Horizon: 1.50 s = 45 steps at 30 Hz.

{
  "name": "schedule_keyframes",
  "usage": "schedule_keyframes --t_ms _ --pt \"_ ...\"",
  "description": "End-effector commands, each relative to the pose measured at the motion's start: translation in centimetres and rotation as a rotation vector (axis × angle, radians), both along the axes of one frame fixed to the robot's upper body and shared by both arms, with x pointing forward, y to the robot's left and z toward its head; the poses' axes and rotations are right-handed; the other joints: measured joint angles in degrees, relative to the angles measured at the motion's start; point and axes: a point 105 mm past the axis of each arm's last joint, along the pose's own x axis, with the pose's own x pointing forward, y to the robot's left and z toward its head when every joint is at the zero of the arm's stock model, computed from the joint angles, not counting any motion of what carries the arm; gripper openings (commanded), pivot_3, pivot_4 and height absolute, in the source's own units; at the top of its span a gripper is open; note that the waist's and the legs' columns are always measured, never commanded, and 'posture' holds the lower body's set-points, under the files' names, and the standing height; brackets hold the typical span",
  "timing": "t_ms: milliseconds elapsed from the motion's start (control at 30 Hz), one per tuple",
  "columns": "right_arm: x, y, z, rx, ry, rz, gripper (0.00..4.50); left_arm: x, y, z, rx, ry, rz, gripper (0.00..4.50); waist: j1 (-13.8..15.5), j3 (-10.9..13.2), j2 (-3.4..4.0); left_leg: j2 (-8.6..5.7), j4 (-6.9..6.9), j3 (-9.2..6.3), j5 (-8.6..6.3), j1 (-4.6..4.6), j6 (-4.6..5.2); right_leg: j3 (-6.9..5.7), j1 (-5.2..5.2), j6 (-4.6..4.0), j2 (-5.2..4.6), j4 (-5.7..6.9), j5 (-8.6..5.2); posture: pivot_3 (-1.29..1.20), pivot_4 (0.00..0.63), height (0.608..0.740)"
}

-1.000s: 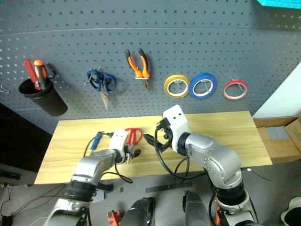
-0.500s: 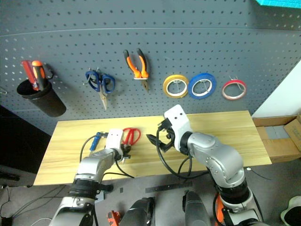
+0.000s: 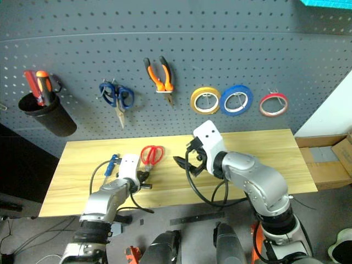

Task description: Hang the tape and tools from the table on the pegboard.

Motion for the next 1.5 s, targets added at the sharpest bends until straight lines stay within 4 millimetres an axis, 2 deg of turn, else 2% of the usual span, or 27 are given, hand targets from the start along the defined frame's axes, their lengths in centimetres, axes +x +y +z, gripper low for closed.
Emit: schedule_keyframes --t_ms 33,200,367,433,567,733,867,967,1233,1500 --pt "-0.2 -0.6 1.6 0.022 -0.074 0.020 4.50 -1.1 1.0 3.4 0.065 -0.187 -0.047 0.29 -0.13 0.00 0.00 0.01 0.00 0.02 -0.05 0.00 0.02 0.02 0.00 0.00 0.00 -0.01 0.00 -0.06 0.251 0.740" --pt "-0.5 -1.4 2.1 0.004 -0.152 0.063 4.50 -4.2 1.6 5.4 0.084 -0.359 -0.090 0.29 0.07 0.00 0.00 0.01 -0.01 0.00 -0.14 -0.06 0.06 -0.02 -0.01 -0.01 -0.04 -0.10 -0.01 -0.05 0.243 0.740" --pt "-0.6 -2.1 2.7 -0.001 -0.248 0.103 4.50 -7.3 3.1 6.9 0.093 -0.465 -0.072 0.29 0.43 0.00 0.00 0.00 0.00 0.04 -0.22 -0.10 0.16 -0.02 0.00 0.01 -0.09 -0.19 -0.02 -0.03 0.230 0.740" --pt "-0.7 -2.4 2.9 0.008 -0.272 0.116 4.50 -8.4 3.7 8.1 0.132 -0.530 -0.067 0.29 0.67 0.00 0.00 0.00 0.00 0.06 -0.22 -0.10 0.17 -0.02 0.00 0.02 -0.09 -0.18 -0.03 -0.03 0.225 0.740" --pt "-0.8 -2.5 3.2 0.018 -0.303 0.145 4.50 -9.3 4.4 10.1 0.239 -0.641 -0.052 0.29 1.42 -0.01 0.00 0.00 0.04 0.07 -0.22 -0.11 0.17 -0.03 0.03 0.02 -0.08 -0.22 -0.04 -0.02 0.217 0.740" --pt "-1.3 -2.2 3.9 0.039 -0.351 0.212 4.50 -9.9 3.9 13.1 0.307 -0.790 -0.070 0.29 1.50 -0.02 -0.03 -0.02 0.05 0.09 -0.22 -0.12 0.17 -0.03 0.05 0.02 -0.07 -0.24 -0.04 -0.01 0.209 0.740" --pt "-0.6 -2.3 5.9 0.136 -0.356 0.206 4.50 -9.6 4.0 14.5 0.317 -0.855 -0.053 0.29 1.55 -0.03 -0.03 0.01 0.06 0.09 -0.22 -0.10 0.17 -0.03 0.05 0.02 -0.04 -0.21 -0.03 0.00 0.203 0.740" --pt "0.1 -2.5 6.6 0.153 -0.379 0.185 4.50 -8.7 4.0 15.5 0.302 -0.887 -0.055 0.29 1.57 -0.04 -0.04 0.01 0.07 0.09 -0.22 -0.08 0.17 -0.03 0.06 0.01 -0.02 -0.15 -0.02 0.01 0.201 0.740" --pt "0.7 -2.1 7.0 0.149 -0.387 0.172 4.50 -5.4 4.2 15.6 0.298 -0.862 -0.134 0.29 1.53 -0.06 -0.04 -0.02 0.07 0.10 -0.22 -0.06 0.17 -0.03 0.03 0.01 -0.02 -0.07 -0.01 -0.01 0.201 0.740" --pt "0.7 -2.3 7.2 0.150 -0.397 0.159 4.50 -2.9 4.3 15.3 0.342 -0.813 -0.218 0.29 1.39 -0.06 -0.04 -0.02 0.07 0.08 -0.22 -0.06 0.16 -0.04 0.02 0.00 -0.02 -0.04 0.00 -0.02 0.211 0.740"
